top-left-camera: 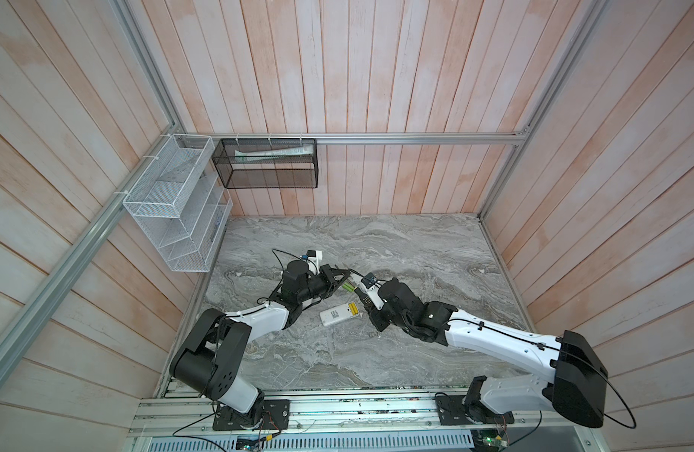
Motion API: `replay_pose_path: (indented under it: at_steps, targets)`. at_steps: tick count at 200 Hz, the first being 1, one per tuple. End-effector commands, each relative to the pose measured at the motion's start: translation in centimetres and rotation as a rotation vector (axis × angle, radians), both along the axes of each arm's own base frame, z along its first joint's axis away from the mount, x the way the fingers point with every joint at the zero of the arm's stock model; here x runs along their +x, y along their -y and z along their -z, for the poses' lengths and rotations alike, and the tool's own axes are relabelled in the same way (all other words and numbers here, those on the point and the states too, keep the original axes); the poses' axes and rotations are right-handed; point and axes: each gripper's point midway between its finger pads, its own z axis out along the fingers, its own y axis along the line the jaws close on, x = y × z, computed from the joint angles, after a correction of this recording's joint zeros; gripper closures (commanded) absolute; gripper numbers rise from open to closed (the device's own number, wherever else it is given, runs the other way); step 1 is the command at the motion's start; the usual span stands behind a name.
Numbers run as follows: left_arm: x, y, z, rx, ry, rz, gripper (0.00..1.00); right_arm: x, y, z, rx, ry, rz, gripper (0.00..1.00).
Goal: Unload the batteries from the remote control
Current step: 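Lift the screwdriver with the right gripper while the left gripper rises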
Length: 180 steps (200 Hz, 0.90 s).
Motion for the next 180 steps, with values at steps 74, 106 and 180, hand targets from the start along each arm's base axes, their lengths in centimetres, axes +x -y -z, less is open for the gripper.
replay_pose_path:
  at_steps: [74,106,180]
  targets:
    - [-0.8,-2.7,-2.4,-0.185,-0.061,-0.096,1.0,-0.1,-0.8,-7.4,0.191,0.207,-0.12,0.2]
    - [-1.0,-3.3,-3.0,-0.262,-0.079,-0.113,1.0,0.5,0.4,-8.6,0.224,0.187,-0.109,0.19]
    - [-1.3,-3.6,-2.2,-0.337,-0.176,-0.13,1.0,0.1,-0.4,-7.4,0.229,0.112,-0.181,0.27]
